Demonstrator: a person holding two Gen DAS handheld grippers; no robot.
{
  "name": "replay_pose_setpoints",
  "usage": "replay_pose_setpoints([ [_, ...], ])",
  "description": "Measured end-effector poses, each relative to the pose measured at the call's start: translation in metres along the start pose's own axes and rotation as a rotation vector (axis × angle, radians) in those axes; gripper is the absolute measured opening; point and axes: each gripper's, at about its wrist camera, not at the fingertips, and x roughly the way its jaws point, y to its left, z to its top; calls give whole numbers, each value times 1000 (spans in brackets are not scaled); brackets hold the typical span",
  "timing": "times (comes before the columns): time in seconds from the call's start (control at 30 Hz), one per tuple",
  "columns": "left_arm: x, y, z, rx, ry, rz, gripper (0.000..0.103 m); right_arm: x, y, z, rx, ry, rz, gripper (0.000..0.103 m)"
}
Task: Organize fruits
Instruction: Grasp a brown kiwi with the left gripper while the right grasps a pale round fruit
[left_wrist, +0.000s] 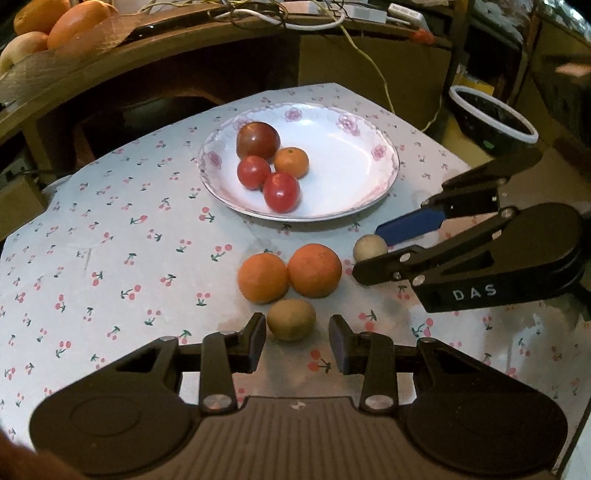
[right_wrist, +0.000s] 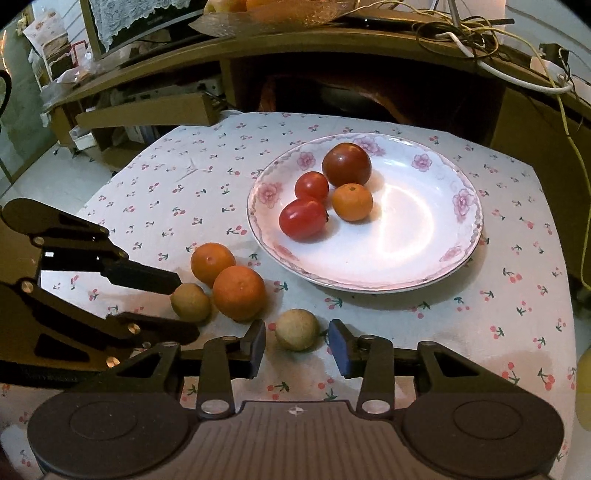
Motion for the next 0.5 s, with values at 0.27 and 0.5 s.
replay_pose_setpoints([
  [0.27,7,1,0,-8,-14,23,42,0,4,-1,-32,-4,-11,42],
  [0.5,9,6,2,-35,-29,23,40,1,6,0,-51,-9,-36,27],
])
